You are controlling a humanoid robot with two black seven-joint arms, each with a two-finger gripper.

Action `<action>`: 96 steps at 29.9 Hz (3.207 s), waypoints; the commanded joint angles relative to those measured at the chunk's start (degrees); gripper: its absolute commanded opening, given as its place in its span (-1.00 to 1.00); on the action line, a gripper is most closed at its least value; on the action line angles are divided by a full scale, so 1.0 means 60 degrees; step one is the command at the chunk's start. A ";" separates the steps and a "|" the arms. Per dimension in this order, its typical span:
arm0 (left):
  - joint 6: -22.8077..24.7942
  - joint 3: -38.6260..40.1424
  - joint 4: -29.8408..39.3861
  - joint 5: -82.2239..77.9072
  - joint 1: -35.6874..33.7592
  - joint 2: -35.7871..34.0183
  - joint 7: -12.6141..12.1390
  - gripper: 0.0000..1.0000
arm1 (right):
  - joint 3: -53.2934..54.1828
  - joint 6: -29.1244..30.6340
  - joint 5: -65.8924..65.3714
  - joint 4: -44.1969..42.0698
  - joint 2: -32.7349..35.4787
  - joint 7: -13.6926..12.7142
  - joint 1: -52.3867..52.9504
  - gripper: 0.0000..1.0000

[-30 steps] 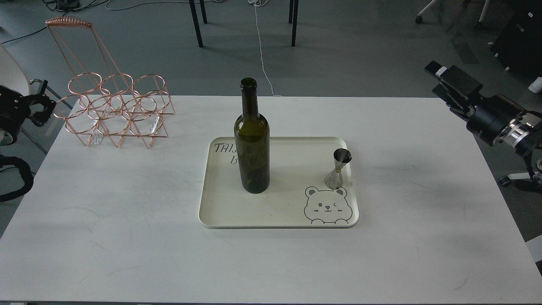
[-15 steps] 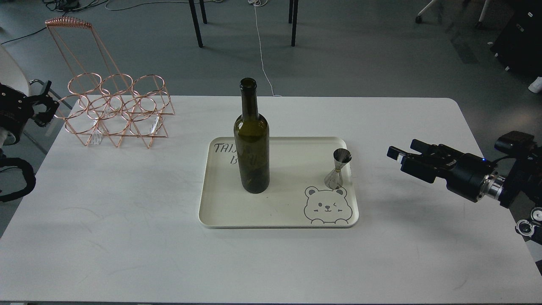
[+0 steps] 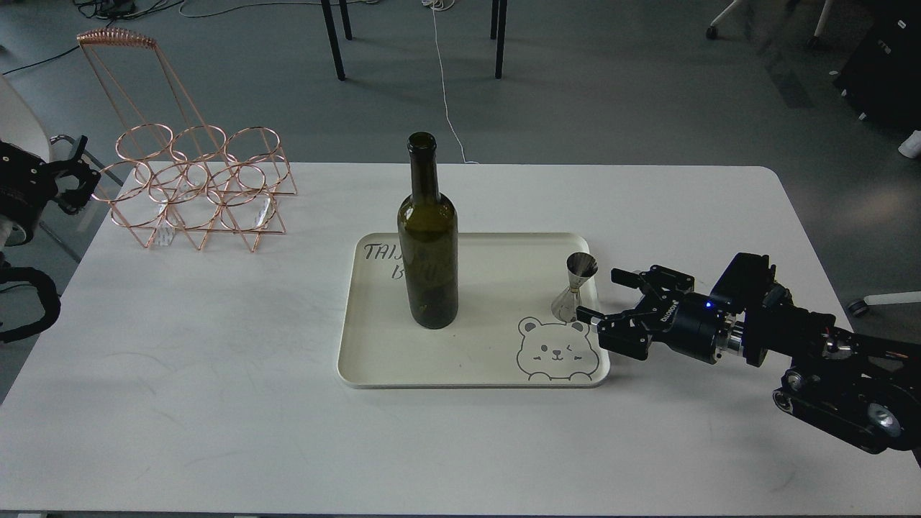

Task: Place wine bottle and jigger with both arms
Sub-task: 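Reach the right gripper toward the silver jigger on the tray, then close the right gripper around the silver jigger, then lift the jigger off the tray and carry it away from the bottle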

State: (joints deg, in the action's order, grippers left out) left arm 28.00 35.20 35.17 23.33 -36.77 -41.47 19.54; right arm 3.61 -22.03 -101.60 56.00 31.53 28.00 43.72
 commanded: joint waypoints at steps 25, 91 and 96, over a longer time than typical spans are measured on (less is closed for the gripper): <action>0.0000 -0.0051 -0.0002 -0.0020 -0.0024 -0.0046 -0.0019 0.96 | -0.0470 -0.0137 0.0028 -0.0970 -0.0920 0.0000 0.0185 -0.33; 0.0000 -0.0051 0.0115 -0.0269 -0.0507 -0.0163 -0.0063 0.96 | 0.1449 -0.0995 0.3178 -0.1717 0.1365 0.0000 -0.2320 -0.19; 0.0000 -0.0037 0.0115 -0.0343 -0.0537 -0.0148 -0.0078 0.96 | 0.1464 -0.0995 0.3178 -0.1629 0.1482 0.0000 -0.2437 0.11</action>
State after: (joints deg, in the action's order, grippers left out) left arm 28.00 34.97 35.86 21.39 -39.85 -42.45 19.13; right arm 12.31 -28.01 -82.54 45.86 39.90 28.00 29.50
